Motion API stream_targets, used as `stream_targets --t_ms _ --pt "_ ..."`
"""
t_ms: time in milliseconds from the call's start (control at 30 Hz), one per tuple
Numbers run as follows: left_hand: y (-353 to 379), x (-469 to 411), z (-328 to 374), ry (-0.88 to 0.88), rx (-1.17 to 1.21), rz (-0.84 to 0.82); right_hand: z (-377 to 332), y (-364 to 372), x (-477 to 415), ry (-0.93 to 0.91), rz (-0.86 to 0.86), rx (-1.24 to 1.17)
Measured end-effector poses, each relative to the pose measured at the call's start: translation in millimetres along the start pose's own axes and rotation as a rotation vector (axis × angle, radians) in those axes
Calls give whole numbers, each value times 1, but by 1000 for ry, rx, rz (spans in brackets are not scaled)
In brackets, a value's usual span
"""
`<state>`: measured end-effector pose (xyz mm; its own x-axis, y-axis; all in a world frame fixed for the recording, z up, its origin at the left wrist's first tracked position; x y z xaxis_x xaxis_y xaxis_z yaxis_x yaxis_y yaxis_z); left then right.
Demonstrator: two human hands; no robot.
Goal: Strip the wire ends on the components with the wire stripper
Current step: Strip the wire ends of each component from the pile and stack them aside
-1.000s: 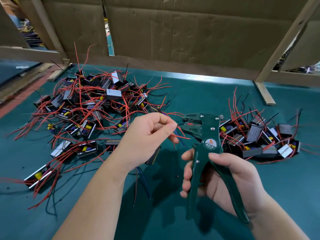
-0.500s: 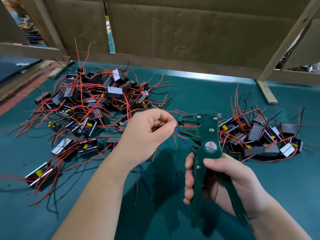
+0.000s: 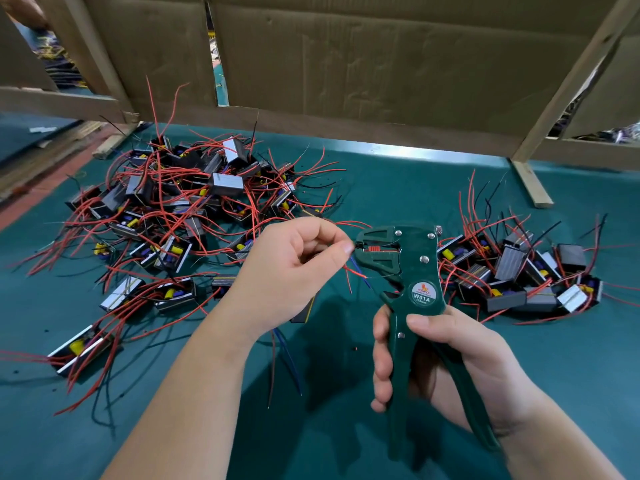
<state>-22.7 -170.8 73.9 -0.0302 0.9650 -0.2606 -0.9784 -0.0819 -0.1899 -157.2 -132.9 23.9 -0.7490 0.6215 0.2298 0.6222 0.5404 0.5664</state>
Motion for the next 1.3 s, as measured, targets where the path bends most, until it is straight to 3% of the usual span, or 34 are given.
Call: stream_targets --t_ms 533,733,967,1133,1300 --pt "6 2 4 48 -68 -68 4 -5 1 16 9 36" --pt "8 1 -13 -58 -53 -45 7 -20 -1 -6 288 32" --pt "5 -1 -18 -62 -14 -41 -16 -38 -3 -180 363 -253" --pt "1 -3 -18 -63 90 11 -21 -42 -2 -270 306 -337" --pt "1 -4 -19 -97 261 145 -16 -19 -5 -258 132 -199"
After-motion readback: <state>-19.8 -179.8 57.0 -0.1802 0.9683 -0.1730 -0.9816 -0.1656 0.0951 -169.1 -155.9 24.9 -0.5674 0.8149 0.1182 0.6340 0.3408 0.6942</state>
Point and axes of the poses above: each hand's wrist, its own x-axis away from the middle knuckle, its own y-axis out of the palm, z = x × y, the point moved 9 cm from there along -x, towards the middle knuckle, and after that the axes turned 1 degree about -x, right-handed, at the moved point
